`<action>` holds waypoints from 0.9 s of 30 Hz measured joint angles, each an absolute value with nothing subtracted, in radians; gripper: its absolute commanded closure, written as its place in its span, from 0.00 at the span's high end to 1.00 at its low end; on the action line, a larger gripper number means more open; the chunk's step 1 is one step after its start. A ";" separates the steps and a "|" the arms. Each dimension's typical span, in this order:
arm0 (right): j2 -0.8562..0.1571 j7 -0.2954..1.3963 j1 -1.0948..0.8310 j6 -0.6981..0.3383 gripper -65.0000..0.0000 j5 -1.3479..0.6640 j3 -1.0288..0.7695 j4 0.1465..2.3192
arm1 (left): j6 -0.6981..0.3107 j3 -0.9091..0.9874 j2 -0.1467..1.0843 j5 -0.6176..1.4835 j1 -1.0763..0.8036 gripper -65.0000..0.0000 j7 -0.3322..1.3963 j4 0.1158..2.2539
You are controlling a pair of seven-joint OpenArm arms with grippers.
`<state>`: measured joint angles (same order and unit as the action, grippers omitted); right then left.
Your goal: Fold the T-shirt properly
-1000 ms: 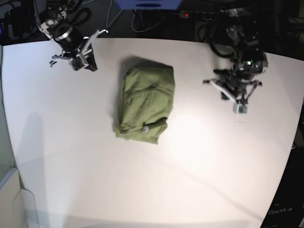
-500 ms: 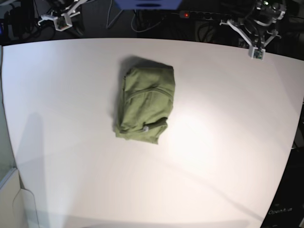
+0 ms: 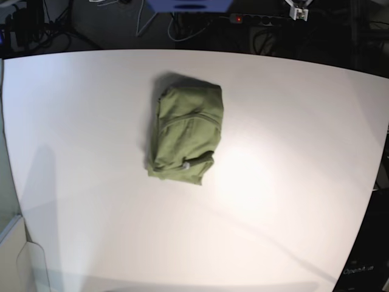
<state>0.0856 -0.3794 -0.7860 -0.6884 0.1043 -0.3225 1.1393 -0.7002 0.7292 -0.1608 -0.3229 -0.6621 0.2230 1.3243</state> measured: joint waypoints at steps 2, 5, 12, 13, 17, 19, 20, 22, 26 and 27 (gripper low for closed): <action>0.056 -0.401 -0.709 -0.688 0.00 0.105 -0.321 0.982 | -0.688 0.770 -0.157 -0.417 -0.590 0.03 0.098 1.144; 0.011 -0.435 -0.592 -0.687 0.00 0.108 -0.325 0.738 | -0.686 0.831 -0.133 -0.528 -0.478 0.03 -0.100 0.857; -0.118 -0.598 -0.242 -0.572 0.00 0.102 -0.301 0.059 | -0.621 0.918 -0.012 -0.688 -0.263 0.03 -0.381 0.251; -0.133 -0.622 -0.196 -0.520 0.00 0.099 -0.275 -0.007 | -0.573 0.905 0.015 -0.716 -0.242 0.03 -0.420 0.175; -0.142 -0.579 -0.101 -0.234 0.00 0.186 -0.126 0.003 | -0.271 0.853 0.057 -0.822 -0.178 0.03 -0.444 0.004; -0.134 -0.527 -0.081 -0.073 0.00 0.234 -0.065 0.010 | -0.124 0.841 0.040 -0.857 -0.145 0.03 -0.395 -0.001; -0.128 -0.446 -0.078 -0.008 0.00 0.237 -0.038 0.010 | -0.051 0.840 0.029 -0.861 -0.120 0.03 -0.337 -0.001; -0.115 -0.315 -0.107 0.031 0.00 0.235 -0.010 0.040 | 0.001 0.835 0.029 -0.855 -0.073 0.03 -0.241 -0.001; -0.110 -0.226 -0.120 0.032 0.00 0.237 -0.014 0.060 | 0.014 0.841 0.020 -0.845 -0.042 0.03 -0.191 0.006; -0.109 -0.226 -0.105 0.032 0.00 0.237 -0.014 0.057 | 0.011 0.841 0.018 -0.819 -0.046 0.03 -0.184 0.004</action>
